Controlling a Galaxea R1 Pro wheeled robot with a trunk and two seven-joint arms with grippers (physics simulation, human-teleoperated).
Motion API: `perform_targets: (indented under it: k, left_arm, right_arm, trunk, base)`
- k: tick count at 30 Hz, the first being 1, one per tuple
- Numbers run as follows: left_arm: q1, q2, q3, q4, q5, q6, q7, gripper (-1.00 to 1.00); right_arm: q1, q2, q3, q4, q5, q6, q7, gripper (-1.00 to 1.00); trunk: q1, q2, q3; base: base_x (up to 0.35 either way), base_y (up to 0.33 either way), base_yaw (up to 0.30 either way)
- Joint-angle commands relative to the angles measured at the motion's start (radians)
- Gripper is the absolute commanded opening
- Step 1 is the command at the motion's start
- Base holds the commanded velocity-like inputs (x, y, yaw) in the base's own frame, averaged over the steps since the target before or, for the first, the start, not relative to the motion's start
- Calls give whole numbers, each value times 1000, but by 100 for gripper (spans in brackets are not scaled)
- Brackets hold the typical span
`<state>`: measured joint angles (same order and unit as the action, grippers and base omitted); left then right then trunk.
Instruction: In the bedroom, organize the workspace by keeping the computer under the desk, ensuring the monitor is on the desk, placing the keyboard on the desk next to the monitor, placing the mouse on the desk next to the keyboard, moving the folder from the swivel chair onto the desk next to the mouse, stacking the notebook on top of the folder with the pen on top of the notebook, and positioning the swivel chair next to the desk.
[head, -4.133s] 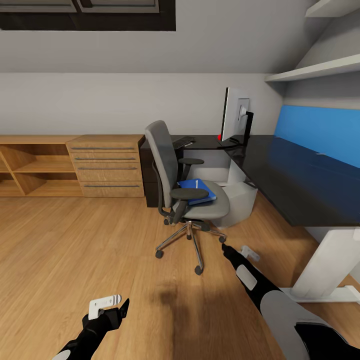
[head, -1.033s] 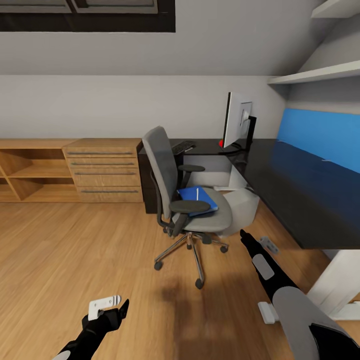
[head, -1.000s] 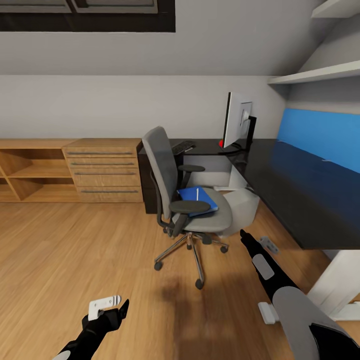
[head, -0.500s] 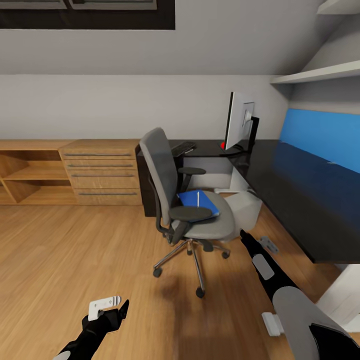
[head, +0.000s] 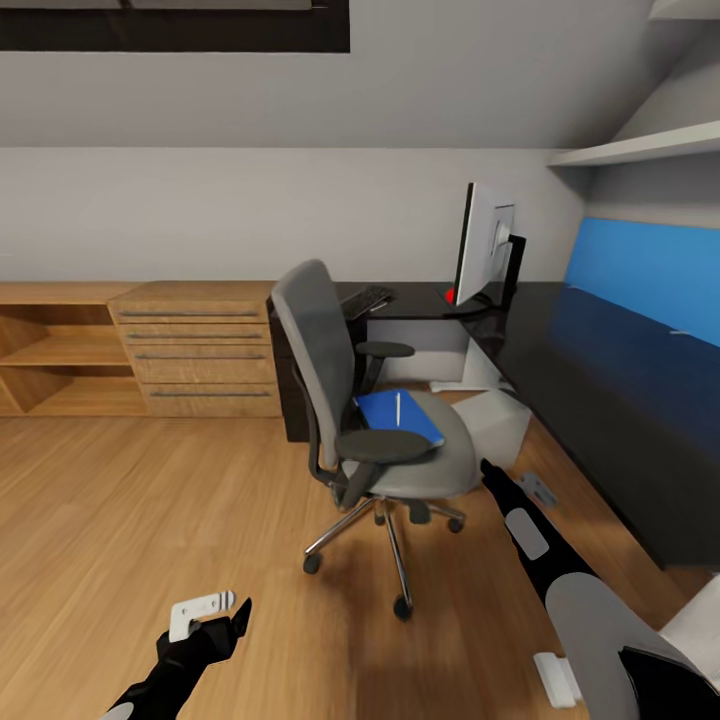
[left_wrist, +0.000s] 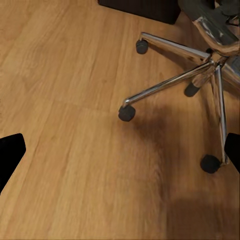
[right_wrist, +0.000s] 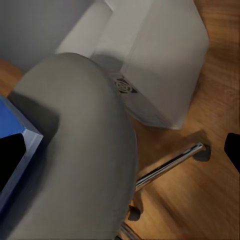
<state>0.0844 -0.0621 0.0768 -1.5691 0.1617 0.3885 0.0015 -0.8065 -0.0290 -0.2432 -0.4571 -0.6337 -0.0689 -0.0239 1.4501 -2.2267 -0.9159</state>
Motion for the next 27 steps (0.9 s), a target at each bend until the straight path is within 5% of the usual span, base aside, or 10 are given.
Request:
perform_targets:
  k: [1, 27]
  left_arm:
    - [0, -1, 2, -2, 10, 6, 0, 100]
    - [0, -1, 4, -2, 10, 6, -1, 100]
  right_arm:
    - [0, 0, 2, 0, -11, -3, -2, 100]
    - [0, -15, -2, 1, -9, 47, -3, 100]
  trunk:
    - [0, 0, -1]
    - [0, 0, -1]
  base:
    - [265, 0, 0]
    - [233, 0, 0]
